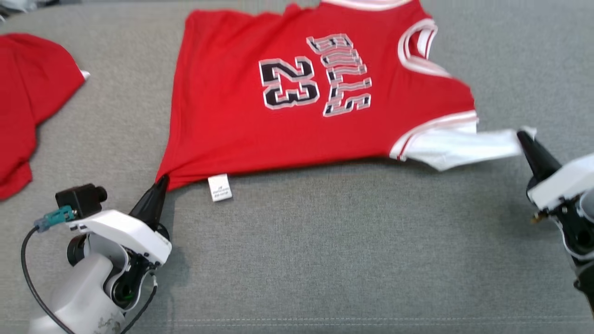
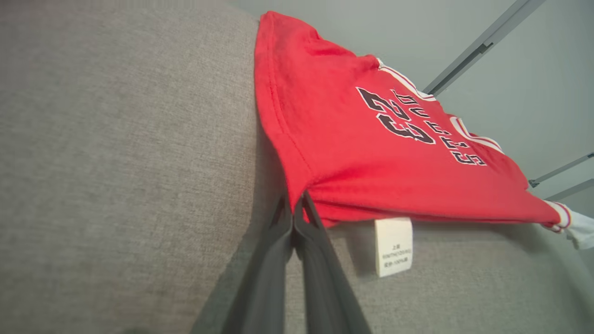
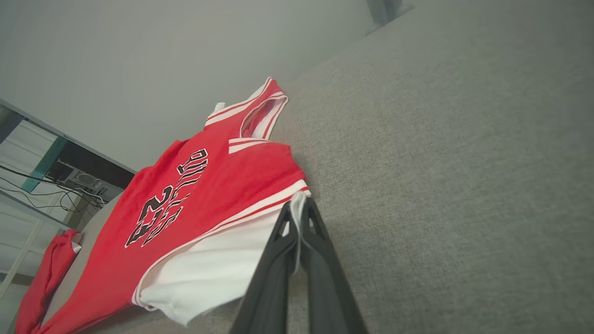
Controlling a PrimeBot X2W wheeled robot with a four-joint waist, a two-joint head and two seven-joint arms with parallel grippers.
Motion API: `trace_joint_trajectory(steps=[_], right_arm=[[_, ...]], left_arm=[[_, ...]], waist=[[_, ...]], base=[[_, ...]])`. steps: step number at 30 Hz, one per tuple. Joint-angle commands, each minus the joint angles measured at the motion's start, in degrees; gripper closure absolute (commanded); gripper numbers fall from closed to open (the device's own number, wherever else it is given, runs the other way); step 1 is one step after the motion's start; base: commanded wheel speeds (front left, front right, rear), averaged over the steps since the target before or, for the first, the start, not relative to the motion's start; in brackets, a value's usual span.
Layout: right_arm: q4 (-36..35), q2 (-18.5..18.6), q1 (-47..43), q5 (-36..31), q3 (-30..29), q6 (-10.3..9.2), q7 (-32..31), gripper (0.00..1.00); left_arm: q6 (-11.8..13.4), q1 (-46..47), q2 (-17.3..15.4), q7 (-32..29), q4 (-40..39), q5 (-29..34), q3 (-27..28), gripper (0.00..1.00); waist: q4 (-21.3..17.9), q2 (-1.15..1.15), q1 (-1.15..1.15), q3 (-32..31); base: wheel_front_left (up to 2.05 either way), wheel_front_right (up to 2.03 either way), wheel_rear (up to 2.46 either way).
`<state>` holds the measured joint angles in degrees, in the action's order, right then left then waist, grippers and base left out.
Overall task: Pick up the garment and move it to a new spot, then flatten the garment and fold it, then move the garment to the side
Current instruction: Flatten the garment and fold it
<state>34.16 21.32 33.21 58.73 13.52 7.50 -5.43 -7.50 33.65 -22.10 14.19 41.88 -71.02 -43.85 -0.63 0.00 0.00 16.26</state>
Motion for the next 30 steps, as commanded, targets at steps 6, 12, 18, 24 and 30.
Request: trace_joint_trajectory(steps=[6,12,18,24,30], right_arm=[[-2.48,3.01,-6.88,1.75,0.93,-0.01,2.60,1.00],[-3.94,1.41,-11.42,2.28,3.08,-0.01,4.55,1.00],[-4.69,0.53,-13.92,2.02,5.55,-0.01,6.94,1.00],[-2.92,-0.34,-15.98,3.08,7.61,-0.01,9.07,1.00],[-1.04,-0.81,-16.77,4.26,9.13,-0.01,10.10,1.00]], left_arm=[[0.02,-3.46,-1.32,0.79,1.18,4.57,8.31,1.00],[0.01,-7.71,1.01,0.80,0.97,9.10,11.77,1.00],[0.01,-11.02,2.88,0.80,0.48,12.17,12.88,1.00],[0.01,-13.91,4.78,0.80,0.76,14.67,14.99,1.00],[0.01,-15.52,5.99,0.81,1.63,16.39,15.73,1.00]], waist=[[-0.19,0.00,0.00,-4.80],[-0.65,0.00,0.00,-6.26],[-0.48,0.00,0.00,-8.10],[-0.19,0.00,0.00,-10.43],[-0.16,0.00,0.00,-12.08]], base=[[0.00,0.00,0.00],[0.00,0.00,0.00],[0.00,0.00,0.00],[0.00,0.00,0.00],[0.00,0.00,0.00]])
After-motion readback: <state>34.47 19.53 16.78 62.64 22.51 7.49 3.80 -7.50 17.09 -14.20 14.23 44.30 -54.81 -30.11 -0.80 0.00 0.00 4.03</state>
